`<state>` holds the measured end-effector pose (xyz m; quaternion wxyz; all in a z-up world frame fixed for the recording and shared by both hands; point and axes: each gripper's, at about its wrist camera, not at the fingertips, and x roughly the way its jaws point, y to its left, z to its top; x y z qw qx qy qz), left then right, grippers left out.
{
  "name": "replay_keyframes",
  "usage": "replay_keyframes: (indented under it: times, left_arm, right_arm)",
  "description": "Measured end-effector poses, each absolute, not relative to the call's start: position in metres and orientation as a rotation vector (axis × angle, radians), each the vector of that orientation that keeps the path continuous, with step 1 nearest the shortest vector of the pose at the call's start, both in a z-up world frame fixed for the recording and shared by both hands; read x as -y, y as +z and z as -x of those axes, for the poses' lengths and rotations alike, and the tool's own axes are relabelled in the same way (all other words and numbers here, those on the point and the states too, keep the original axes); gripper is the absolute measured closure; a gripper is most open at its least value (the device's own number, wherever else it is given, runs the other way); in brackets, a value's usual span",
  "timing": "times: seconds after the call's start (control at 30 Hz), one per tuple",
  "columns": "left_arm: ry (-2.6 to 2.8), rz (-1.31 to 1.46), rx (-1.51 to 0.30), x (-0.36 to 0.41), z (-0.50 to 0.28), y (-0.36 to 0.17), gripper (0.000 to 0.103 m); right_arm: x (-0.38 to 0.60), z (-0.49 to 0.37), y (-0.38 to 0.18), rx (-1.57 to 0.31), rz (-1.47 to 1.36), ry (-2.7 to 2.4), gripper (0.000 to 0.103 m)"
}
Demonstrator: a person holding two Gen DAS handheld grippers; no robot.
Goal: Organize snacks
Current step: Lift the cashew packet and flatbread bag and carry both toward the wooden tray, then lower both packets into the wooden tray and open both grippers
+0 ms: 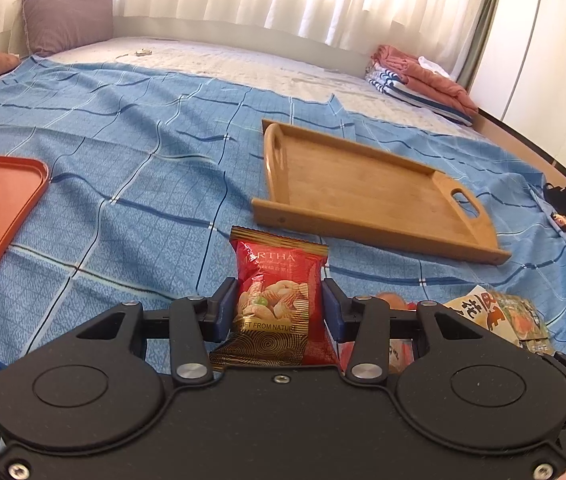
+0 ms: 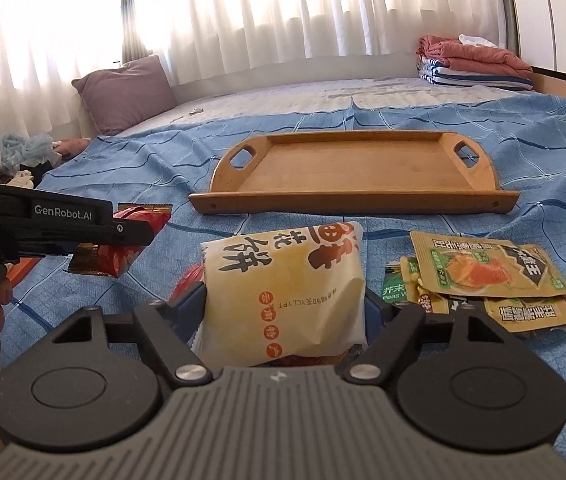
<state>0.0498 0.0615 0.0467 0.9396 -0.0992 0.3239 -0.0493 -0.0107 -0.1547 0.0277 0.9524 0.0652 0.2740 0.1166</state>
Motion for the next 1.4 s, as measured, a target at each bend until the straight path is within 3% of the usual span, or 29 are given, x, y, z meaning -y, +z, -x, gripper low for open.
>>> replay_keyframes:
  times: [0.4,0.8,1.4]
  left_arm:
    - [-0.183,0.144,-0.657,-0.034,-0.087,0.080,0.061]
    - [-0.264,0.176,-0.712,0.005,-0.202,0.127,0.061]
    - [-0.182,0.216,-0.919,0.030,-0.378,0.062,0.061]
  right_arm:
    - [0.191,-0.033,0.074,-0.538,-0.159,0.199,0.025]
    - [0.246,-0.152,0.118,-0.622,-0.140,0.181,0.024]
    - [0.260,-0.311,0.057,-0.841,-0.126,0.105,0.024]
